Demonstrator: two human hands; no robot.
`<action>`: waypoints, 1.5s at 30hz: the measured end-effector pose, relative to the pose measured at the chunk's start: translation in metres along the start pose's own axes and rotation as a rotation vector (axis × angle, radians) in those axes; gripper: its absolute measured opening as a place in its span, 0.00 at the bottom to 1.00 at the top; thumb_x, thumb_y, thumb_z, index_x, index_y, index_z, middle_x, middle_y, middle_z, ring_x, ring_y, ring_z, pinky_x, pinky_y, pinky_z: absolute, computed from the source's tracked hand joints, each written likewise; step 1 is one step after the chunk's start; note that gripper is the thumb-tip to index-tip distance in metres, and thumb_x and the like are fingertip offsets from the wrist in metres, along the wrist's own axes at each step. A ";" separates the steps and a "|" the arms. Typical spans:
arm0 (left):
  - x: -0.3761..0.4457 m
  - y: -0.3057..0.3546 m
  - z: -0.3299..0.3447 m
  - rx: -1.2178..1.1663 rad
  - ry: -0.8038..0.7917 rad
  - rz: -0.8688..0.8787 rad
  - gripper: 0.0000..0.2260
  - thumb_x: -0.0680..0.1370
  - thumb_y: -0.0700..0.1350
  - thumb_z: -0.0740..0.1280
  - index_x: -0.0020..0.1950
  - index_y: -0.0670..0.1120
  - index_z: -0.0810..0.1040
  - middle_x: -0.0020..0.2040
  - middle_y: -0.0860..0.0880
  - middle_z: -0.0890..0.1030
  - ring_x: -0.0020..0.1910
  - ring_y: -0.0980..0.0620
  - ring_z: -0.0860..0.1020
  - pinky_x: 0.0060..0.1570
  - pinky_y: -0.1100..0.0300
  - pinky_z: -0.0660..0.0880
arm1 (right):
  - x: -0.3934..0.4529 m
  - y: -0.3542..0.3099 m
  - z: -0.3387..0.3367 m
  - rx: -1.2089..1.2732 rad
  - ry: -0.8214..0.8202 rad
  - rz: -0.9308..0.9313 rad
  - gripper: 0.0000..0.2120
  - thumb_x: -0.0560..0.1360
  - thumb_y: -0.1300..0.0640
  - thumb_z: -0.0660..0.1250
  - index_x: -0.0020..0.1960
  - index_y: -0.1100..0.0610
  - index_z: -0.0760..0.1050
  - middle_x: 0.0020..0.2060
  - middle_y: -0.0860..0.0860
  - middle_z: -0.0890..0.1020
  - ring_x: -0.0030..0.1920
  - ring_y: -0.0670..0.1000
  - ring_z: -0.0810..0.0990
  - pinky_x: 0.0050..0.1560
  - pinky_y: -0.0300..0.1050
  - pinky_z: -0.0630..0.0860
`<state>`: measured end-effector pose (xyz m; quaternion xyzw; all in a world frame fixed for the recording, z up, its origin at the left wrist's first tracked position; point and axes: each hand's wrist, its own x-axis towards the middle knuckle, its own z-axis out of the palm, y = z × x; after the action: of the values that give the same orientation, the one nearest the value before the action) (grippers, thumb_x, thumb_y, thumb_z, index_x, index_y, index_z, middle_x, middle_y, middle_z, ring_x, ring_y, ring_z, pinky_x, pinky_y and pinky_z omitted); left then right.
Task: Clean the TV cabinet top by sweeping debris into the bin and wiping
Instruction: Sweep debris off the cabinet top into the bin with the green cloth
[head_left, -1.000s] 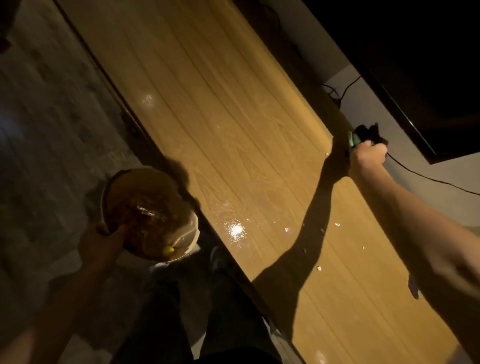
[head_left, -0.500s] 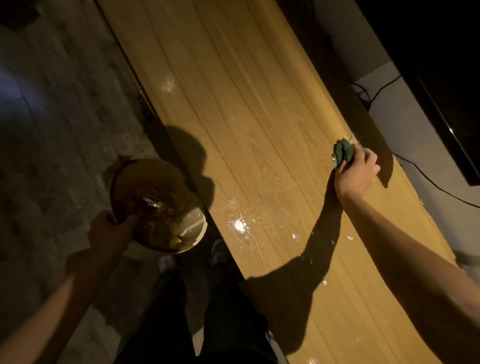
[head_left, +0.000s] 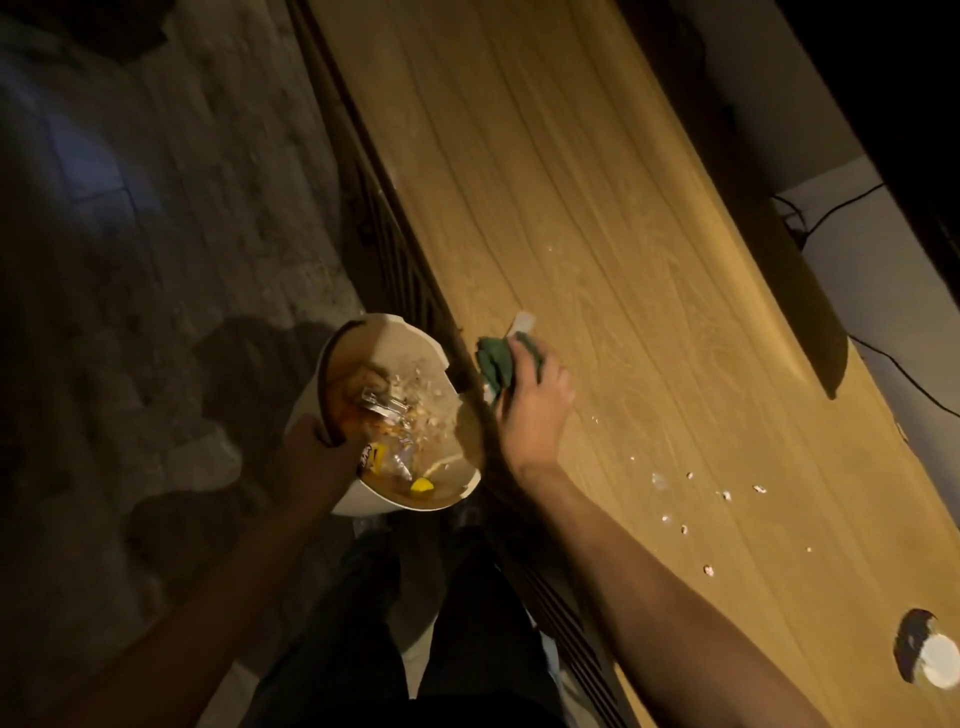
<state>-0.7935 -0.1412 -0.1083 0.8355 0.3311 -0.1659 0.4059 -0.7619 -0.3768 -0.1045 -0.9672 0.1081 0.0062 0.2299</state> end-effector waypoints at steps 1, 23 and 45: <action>-0.002 0.001 -0.001 -0.013 -0.010 0.008 0.15 0.71 0.47 0.76 0.38 0.43 0.71 0.35 0.42 0.76 0.36 0.42 0.76 0.34 0.49 0.74 | -0.008 -0.010 0.007 0.001 -0.025 -0.029 0.32 0.71 0.62 0.73 0.74 0.54 0.71 0.71 0.57 0.72 0.64 0.59 0.71 0.62 0.56 0.69; 0.007 0.000 -0.001 -0.096 -0.008 -0.069 0.14 0.71 0.45 0.77 0.47 0.38 0.76 0.42 0.41 0.79 0.43 0.41 0.79 0.45 0.44 0.80 | 0.179 0.072 -0.092 0.362 0.354 0.573 0.19 0.83 0.58 0.61 0.73 0.55 0.69 0.69 0.54 0.75 0.70 0.53 0.73 0.73 0.49 0.69; 0.006 -0.007 0.003 -0.151 -0.056 -0.175 0.27 0.71 0.55 0.75 0.65 0.42 0.75 0.58 0.46 0.80 0.58 0.44 0.78 0.54 0.56 0.69 | 0.058 -0.035 0.006 0.011 -0.088 -0.193 0.26 0.72 0.62 0.70 0.70 0.56 0.74 0.64 0.60 0.75 0.64 0.61 0.73 0.65 0.55 0.70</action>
<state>-0.7941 -0.1375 -0.1172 0.7656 0.4028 -0.1986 0.4606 -0.6973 -0.3560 -0.0979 -0.9706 0.0043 0.0262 0.2393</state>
